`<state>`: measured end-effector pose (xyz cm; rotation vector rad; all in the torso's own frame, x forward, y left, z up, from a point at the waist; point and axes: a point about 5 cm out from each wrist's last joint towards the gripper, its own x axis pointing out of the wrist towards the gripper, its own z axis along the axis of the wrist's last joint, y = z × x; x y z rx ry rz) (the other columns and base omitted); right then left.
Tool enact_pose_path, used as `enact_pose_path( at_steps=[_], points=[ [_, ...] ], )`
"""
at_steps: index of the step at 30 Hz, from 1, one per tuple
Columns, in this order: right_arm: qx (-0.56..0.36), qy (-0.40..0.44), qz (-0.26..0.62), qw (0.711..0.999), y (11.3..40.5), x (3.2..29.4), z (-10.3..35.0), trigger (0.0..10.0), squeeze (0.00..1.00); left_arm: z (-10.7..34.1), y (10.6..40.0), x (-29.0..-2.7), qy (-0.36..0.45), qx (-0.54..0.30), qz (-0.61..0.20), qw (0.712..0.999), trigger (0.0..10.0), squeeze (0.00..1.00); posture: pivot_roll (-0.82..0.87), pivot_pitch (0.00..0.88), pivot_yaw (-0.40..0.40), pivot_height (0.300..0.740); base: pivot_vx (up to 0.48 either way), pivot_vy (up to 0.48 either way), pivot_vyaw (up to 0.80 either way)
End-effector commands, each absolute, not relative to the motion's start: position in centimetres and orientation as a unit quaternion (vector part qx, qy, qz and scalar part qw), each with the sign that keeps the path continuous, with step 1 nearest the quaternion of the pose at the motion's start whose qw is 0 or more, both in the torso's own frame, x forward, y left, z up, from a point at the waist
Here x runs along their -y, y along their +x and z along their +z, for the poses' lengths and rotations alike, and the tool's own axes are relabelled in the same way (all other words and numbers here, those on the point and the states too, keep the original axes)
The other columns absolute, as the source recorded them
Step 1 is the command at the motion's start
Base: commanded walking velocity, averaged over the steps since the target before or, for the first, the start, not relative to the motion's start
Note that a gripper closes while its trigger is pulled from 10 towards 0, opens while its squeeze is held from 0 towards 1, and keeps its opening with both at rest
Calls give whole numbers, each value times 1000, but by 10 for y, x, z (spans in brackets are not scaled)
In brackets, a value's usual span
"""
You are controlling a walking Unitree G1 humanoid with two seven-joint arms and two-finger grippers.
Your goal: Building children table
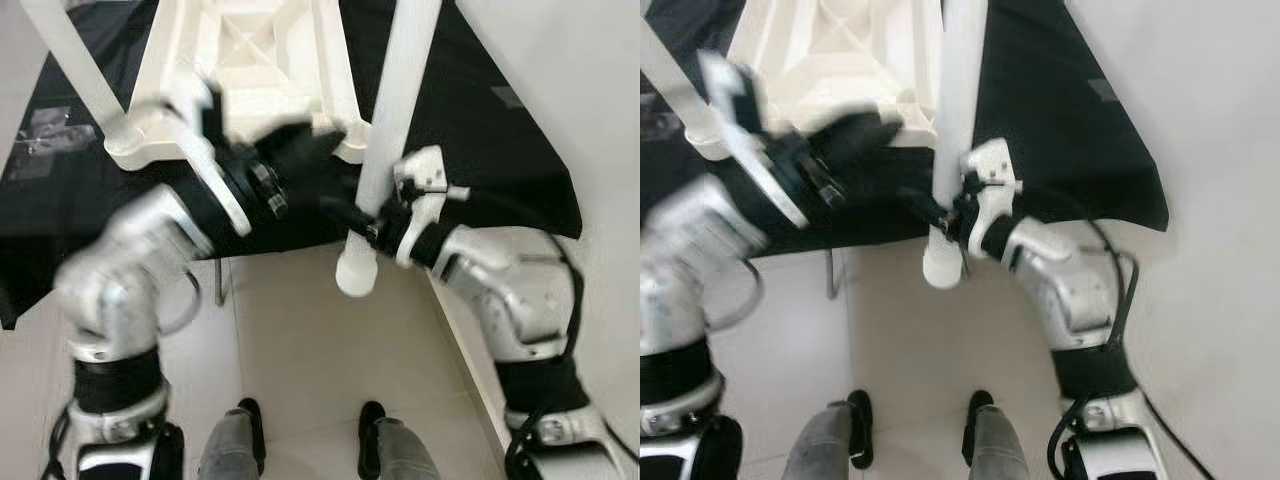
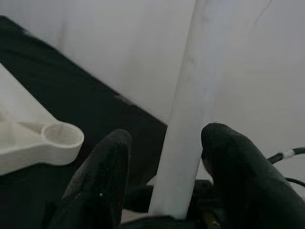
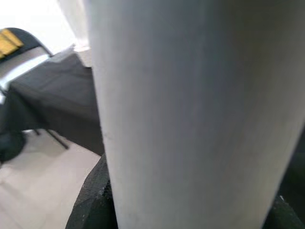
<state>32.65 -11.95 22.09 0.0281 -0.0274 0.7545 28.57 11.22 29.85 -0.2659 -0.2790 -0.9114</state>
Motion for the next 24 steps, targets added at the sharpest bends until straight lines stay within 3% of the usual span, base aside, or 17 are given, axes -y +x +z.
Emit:
enact_pose_path(
  at_steps=[1,7,10,18,24],
  points=[
    [7,21,361,932,319,120,211,10000,0,279,283,-115,-140,111,-406,896,10000,0,14,236,-33,740,480,0,0],
    [-2,37,353,935,310,123,198,10000,0,248,274,-124,-168,74,-367,912,10000,0,12,233,-29,740,400,0,0],
    [2,50,356,933,304,125,196,10000,0,237,267,-119,-170,65,-354,917,10000,0,14,229,-26,740,0,0,0],
    [34,76,435,897,285,124,205,10000,0,217,256,-97,-167,37,-365,915,10000,0,11,217,-20,740,0,0,0],
    [24,70,427,901,285,125,198,10000,0,216,255,-91,-157,44,-368,915,10000,0,12,185,-32,740,0,0,0]
  ],
)
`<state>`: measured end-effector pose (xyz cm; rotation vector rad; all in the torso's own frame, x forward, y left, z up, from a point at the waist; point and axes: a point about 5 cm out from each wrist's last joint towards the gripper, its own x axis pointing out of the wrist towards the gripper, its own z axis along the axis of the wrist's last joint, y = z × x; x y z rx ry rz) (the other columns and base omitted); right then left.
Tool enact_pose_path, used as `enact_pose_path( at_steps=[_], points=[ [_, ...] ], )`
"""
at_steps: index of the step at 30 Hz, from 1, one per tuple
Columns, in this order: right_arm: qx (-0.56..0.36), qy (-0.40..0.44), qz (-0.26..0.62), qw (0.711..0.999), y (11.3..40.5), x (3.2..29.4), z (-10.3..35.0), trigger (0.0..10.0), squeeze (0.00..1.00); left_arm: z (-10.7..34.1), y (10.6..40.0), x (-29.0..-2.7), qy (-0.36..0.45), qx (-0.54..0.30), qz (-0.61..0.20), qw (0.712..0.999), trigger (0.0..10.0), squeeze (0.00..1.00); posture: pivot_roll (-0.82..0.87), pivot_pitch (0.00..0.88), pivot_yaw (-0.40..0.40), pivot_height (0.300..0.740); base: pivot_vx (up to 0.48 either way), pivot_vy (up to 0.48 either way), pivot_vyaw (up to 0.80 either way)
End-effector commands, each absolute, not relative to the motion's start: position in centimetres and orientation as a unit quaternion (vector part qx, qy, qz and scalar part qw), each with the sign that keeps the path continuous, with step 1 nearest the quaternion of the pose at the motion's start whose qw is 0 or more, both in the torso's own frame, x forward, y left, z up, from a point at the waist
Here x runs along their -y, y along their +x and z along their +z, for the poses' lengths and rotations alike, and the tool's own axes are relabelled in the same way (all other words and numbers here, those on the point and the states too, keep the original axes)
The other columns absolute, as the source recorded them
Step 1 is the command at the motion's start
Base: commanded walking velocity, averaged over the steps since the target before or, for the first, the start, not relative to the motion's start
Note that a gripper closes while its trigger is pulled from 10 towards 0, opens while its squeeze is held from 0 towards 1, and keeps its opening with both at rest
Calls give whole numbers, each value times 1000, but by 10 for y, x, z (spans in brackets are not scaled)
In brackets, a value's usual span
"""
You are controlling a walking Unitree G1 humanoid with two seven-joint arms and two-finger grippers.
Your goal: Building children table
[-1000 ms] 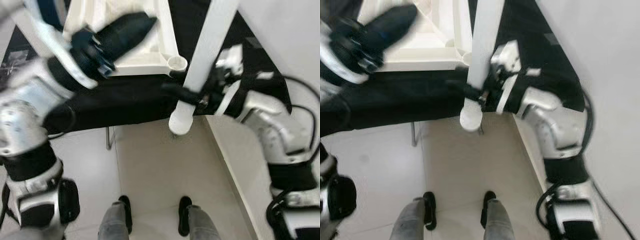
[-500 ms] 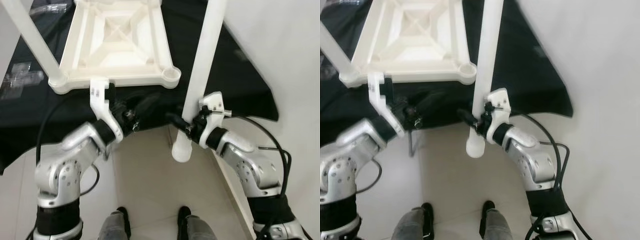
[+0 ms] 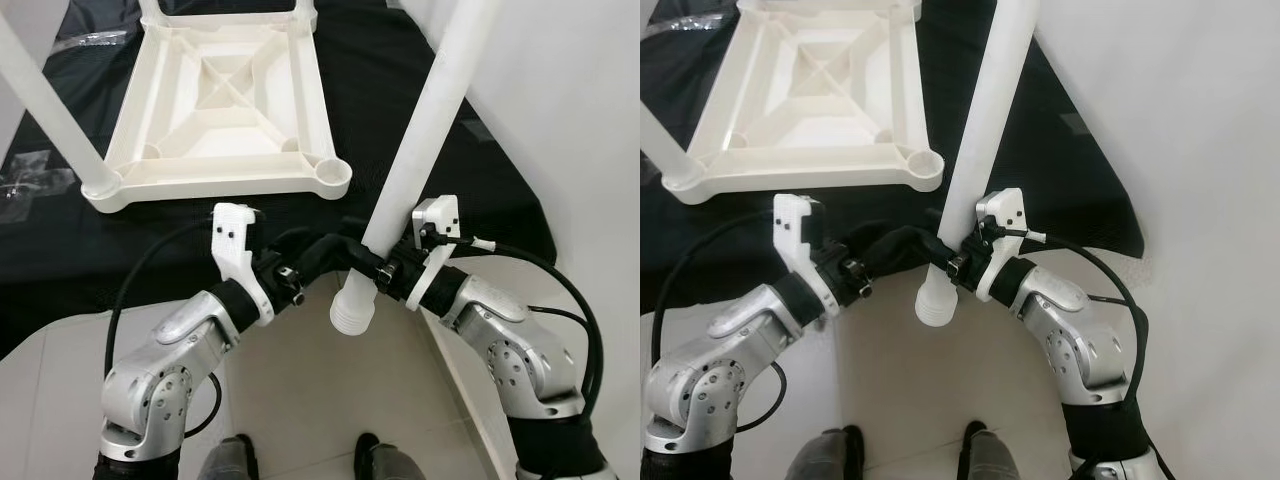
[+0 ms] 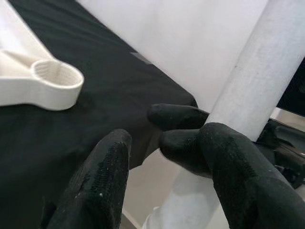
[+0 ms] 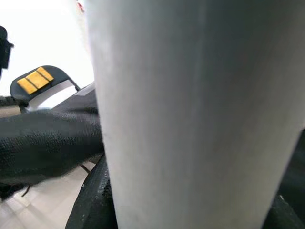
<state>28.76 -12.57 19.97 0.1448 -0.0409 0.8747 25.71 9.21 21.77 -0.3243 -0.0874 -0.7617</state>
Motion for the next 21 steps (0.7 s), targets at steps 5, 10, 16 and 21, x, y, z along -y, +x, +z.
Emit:
enact_pose_path(
  at_steps=[5,10,16,21],
  points=[
    [15,74,419,905,283,126,192,10000,0,218,257,-93,-151,55,-358,920,10000,0,16,170,-37,740,0,0,0],
    [7,62,472,879,271,122,190,10000,0,220,257,-91,-142,64,-365,918,10000,0,18,149,-42,740,0,0,0],
    [-4,31,495,868,267,122,186,10000,0,227,256,-91,-140,81,-383,910,10000,0,20,135,-44,740,0,0,0],
    [-21,-59,513,856,268,120,181,10000,0,256,254,-93,-153,135,-437,876,10000,0,20,128,-40,740,0,0,0]
  ],
)
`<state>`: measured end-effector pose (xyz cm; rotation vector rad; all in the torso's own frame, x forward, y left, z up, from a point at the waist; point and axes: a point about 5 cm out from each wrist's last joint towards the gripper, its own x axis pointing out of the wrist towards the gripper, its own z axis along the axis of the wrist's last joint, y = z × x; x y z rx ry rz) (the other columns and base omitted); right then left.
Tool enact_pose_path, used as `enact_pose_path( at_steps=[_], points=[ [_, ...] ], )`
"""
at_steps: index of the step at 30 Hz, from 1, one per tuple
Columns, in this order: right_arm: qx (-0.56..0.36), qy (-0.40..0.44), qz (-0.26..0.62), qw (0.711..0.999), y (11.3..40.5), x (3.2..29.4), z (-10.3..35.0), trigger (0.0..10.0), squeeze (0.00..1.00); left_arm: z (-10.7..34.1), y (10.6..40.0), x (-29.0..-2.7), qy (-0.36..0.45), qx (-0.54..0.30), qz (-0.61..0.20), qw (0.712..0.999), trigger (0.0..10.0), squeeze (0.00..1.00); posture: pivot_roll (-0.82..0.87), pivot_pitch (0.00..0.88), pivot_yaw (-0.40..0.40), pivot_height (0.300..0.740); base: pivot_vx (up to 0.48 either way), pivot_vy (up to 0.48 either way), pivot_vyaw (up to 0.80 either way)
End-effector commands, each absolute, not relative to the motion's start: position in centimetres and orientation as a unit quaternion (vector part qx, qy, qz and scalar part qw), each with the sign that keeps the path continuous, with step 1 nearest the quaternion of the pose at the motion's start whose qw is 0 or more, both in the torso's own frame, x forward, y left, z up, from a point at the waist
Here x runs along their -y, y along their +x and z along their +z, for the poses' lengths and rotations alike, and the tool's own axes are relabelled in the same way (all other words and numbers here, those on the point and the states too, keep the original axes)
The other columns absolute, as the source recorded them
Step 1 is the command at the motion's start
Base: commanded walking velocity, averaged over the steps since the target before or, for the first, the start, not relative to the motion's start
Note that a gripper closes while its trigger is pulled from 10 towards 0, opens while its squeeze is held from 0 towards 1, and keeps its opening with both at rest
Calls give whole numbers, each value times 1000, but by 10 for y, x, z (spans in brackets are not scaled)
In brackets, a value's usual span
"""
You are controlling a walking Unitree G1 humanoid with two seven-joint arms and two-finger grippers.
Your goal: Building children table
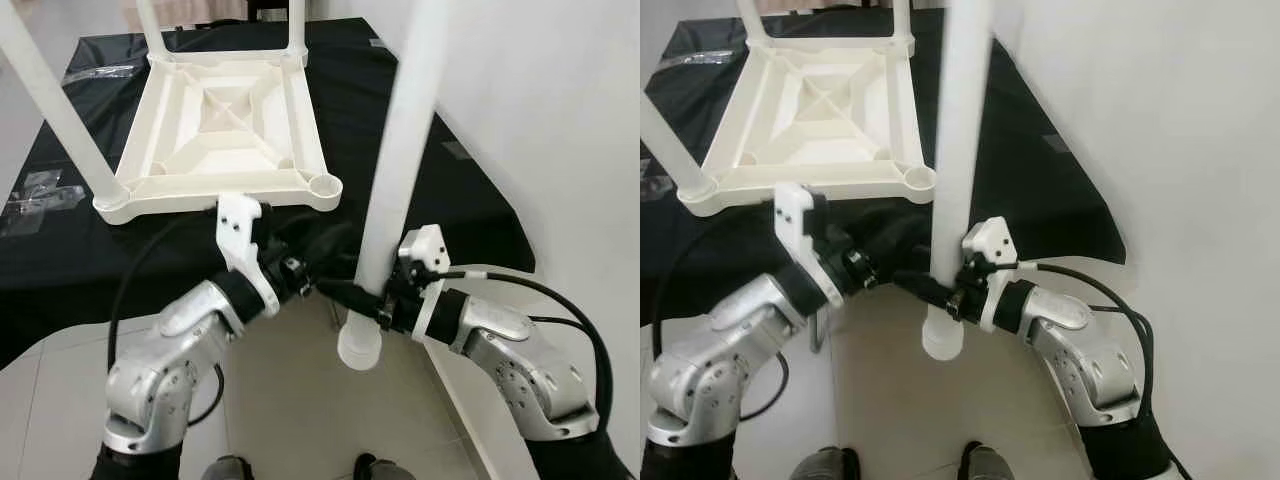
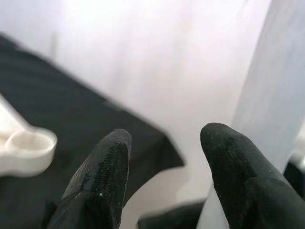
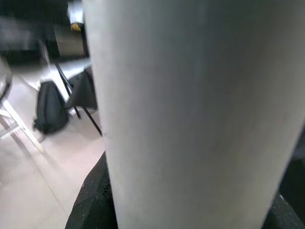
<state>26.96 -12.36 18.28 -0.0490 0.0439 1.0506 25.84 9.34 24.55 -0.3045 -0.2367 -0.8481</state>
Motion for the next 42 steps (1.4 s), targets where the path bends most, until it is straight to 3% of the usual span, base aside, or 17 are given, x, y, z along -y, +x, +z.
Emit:
enact_pose_path(
  at_steps=[1,3,9,14,15,16,17,23,29,30,37,42],
  points=[
    [-21,-59,513,856,268,120,181,10000,0,256,254,-93,-153,135,-437,876,10000,0,20,128,-40,740,0,0,0],
    [-24,-106,523,845,270,114,180,10000,0,277,253,-92,-163,165,-479,847,10000,0,26,126,-42,740,0,0,0],
    [-35,-168,535,827,271,108,175,10000,0,292,261,-86,-175,185,-507,823,10000,0,15,126,-42,740,0,0,0],
    [-34,-156,535,830,274,104,176,10000,0,296,254,-81,-165,186,-559,791,10000,0,10,130,-43,740,0,0,0],
    [-32,-147,518,842,280,105,177,10000,0,296,253,-81,-160,183,-568,787,10000,0,10,131,-43,740,0,0,0],
    [-32,-147,518,842,280,105,177,10000,0,296,253,-81,-160,183,-568,787,10000,0,10,131,-43,740,0,0,0],
    [-21,-115,474,873,295,112,184,10000,0,295,255,-87,-154,179,-558,795,10000,0,10,133,-43,740,0,0,0],
    [2,-57,436,898,309,130,201,10000,0,295,255,-106,-139,180,-547,806,10000,0,12,139,-50,740,0,0,0],
    [-9,-113,419,901,314,138,196,10000,0,297,253,-113,-138,190,-547,804,10000,0,13,140,-53,740,0,0,0],
    [-9,-118,421,899,314,137,196,10000,0,298,251,-113,-142,188,-559,795,10000,1000,13,141,-54,740,0,0,0],
    [-2,-133,432,892,314,133,199,10000,0,306,260,-120,-111,195,-541,810,10000,1000,9,142,-56,740,0,0,0],
    [-13,-214,458,863,308,128,193,10000,0,313,270,-124,-98,209,-519,823,10000,1000,3,143,-52,740,0,0,0]
  ],
)
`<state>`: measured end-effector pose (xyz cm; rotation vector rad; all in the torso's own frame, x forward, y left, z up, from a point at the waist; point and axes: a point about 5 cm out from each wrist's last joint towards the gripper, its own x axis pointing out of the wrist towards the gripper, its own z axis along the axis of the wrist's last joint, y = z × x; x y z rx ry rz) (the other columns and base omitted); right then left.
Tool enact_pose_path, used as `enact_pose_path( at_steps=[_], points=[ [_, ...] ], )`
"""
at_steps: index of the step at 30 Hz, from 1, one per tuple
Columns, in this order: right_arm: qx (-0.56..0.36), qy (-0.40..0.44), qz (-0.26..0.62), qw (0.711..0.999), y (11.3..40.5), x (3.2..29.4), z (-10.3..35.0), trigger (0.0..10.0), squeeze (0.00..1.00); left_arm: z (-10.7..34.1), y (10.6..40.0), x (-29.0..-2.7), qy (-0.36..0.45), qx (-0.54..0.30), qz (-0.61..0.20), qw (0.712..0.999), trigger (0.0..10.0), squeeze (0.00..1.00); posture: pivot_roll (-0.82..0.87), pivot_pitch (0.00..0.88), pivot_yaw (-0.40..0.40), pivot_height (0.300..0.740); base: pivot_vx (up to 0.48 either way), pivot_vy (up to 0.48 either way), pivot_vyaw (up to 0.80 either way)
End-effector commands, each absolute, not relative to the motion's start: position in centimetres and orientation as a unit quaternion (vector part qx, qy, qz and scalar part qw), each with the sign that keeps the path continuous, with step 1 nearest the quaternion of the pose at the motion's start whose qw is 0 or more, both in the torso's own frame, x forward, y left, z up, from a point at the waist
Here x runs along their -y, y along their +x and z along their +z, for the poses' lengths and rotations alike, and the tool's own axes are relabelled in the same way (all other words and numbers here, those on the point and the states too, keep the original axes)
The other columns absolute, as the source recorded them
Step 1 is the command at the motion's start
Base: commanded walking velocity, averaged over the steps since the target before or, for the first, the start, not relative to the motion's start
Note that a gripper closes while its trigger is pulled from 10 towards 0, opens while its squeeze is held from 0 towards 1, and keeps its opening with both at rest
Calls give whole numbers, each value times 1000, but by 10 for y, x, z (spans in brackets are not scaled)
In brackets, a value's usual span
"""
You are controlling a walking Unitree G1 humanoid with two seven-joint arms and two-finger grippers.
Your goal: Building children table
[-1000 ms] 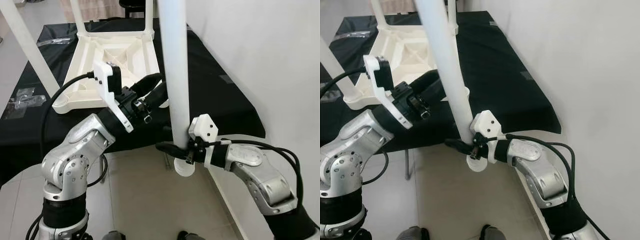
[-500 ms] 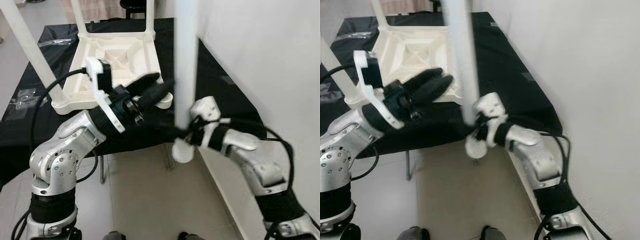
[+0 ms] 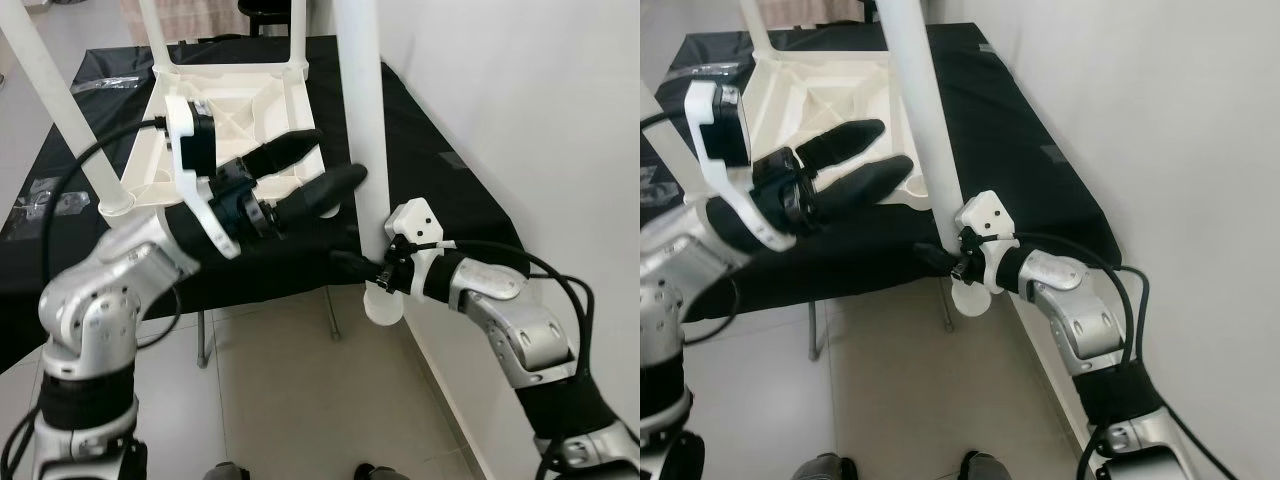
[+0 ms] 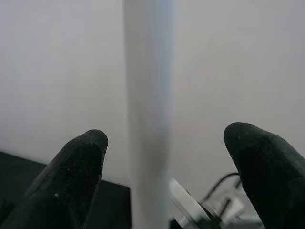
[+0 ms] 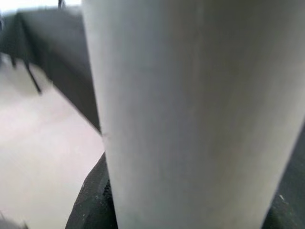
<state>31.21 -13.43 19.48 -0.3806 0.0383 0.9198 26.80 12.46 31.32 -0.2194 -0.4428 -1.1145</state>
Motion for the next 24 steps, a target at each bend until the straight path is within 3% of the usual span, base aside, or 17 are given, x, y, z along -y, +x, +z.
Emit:
enact_pose_path(
  at_steps=[1,8,9,10,15,16,17,18,24],
  points=[
    [-15,-234,462,855,306,127,191,10000,0,313,270,-123,-99,210,-520,822,10000,1000,3,143,-52,740,0,0,0],
    [-19,-293,478,828,301,117,184,10000,0,311,274,-113,-106,208,-518,823,10000,1000,-5,146,-49,740,0,0,0],
    [-19,-297,482,824,300,114,184,10000,0,311,275,-112,-108,208,-517,823,10000,569,-6,144,-47,740,0,0,0],
    [-18,-299,484,822,300,113,184,10000,0,312,276,-111,-110,208,-517,823,10000,0,-6,144,-47,740,0,0,0],
    [-13,-295,483,824,301,108,187,10000,0,312,278,-108,-115,208,-515,823,10000,0,-6,144,-44,740,0,0,0],
    [-11,-291,481,827,302,106,188,10000,0,314,279,-109,-121,211,-516,822,2549,0,-6,144,-43,740,0,0,0],
    [-11,-291,481,827,302,106,188,10000,0,314,279,-109,-121,211,-516,822,2549,0,-6,144,-43,740,0,0,0],
    [-8,-289,475,831,304,104,189,10000,0,315,279,-110,-126,213,-521,817,0,0,-6,145,-43,740,0,0,0],
    [-6,-280,462,842,309,102,193,10000,0,317,273,-113,-130,207,-559,792,0,0,-6,148,-44,740,0,0,0]
  ],
)
